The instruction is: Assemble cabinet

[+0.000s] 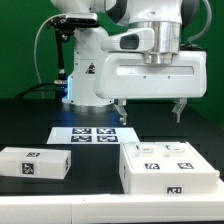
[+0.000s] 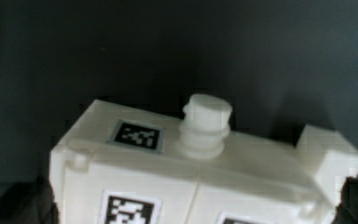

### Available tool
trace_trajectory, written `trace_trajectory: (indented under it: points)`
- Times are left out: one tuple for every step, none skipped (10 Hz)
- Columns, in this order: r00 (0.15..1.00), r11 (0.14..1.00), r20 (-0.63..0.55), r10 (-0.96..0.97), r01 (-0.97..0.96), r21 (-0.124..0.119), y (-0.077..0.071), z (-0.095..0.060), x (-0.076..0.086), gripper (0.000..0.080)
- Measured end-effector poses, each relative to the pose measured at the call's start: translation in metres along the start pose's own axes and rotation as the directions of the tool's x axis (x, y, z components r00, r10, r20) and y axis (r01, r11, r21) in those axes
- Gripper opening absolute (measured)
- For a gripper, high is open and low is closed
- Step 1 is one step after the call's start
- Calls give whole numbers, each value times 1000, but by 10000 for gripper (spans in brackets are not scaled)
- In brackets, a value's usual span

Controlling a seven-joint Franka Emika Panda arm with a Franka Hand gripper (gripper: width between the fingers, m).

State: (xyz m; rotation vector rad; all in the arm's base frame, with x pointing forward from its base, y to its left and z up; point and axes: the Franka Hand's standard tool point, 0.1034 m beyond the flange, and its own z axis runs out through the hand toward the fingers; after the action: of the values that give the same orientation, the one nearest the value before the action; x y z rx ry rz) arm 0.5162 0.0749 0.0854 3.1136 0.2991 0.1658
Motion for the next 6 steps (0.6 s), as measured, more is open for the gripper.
trace_trajectory:
  points:
    - [1000, 1000, 2, 26, -26, 7, -2, 1, -1, 796]
    - [1000, 1000, 2, 14, -14, 7, -2, 1, -1, 796]
    - [998, 998, -13, 54, -54, 10, -4, 1, -2, 796]
    - [994, 995, -38, 101, -100, 19, -8, 2, -11, 796]
    - [987, 991, -92, 129, -126, 31, -14, 4, -17, 796]
    - [973, 986, -156, 167, -161, 51, -19, 8, -26, 796]
